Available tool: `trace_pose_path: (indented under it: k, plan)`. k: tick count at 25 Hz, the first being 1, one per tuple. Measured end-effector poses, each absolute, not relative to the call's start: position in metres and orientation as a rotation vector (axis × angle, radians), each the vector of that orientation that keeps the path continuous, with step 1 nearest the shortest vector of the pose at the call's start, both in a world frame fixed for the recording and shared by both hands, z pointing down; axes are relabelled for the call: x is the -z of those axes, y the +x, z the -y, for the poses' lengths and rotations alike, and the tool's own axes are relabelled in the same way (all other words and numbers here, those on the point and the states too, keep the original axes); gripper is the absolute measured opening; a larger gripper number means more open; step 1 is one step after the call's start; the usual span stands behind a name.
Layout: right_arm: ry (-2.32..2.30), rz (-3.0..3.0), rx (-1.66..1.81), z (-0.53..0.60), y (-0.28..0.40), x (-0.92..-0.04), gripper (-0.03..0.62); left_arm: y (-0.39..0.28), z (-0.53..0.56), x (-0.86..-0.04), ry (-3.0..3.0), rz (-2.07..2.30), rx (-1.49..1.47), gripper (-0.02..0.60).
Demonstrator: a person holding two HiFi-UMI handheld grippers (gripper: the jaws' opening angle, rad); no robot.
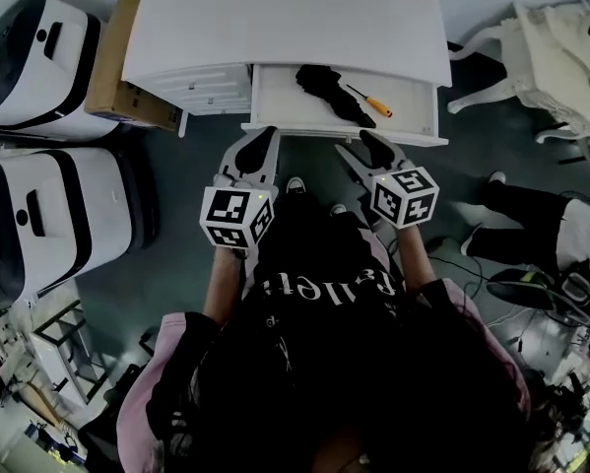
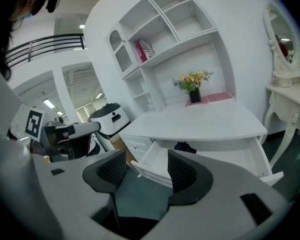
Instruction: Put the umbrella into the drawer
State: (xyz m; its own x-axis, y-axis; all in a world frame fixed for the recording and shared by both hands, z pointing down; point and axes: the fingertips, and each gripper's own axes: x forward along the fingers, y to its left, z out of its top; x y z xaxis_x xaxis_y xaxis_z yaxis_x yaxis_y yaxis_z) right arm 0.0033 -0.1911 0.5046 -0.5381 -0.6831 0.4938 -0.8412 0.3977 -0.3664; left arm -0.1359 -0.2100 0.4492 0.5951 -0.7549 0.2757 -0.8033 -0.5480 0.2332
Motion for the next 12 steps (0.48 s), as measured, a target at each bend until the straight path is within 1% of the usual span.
trace_pose_path:
  k: [5, 7, 8, 9, 10, 12]
  plan:
    - [1.347, 2.412, -0.811, 0.173, 0.004, -0.491, 0.287, -0.122, 0.196, -0.445, 2.507, 1.234, -0.188, 0.017]
    - [1.372, 2.404, -0.797, 0.159, 0.011, -0.487, 0.276, -0.114, 0.188, -0.445, 2.506, 1.219, -0.183, 0.017]
    - [1.398, 2.398, -0.795, 0.151, 0.017, -0.485, 0.241, -0.108, 0.182, -0.445, 2.507, 1.212, -0.180, 0.017]
    - [1.428, 2.391, -0.800, 0.142, 0.024, -0.483, 0.167, -0.101, 0.176, -0.443, 2.509, 1.206, -0.177, 0.017]
    - [1.452, 2.388, -0.809, 0.131, 0.031, -0.481, 0.133, -0.094, 0.168, -0.441, 2.513, 1.201, -0.175, 0.017]
    - [1.468, 2.388, -0.827, 0.108, 0.040, -0.478, 0.123, -0.080, 0.148, -0.435, 2.525, 1.186, -0.172, 0.017]
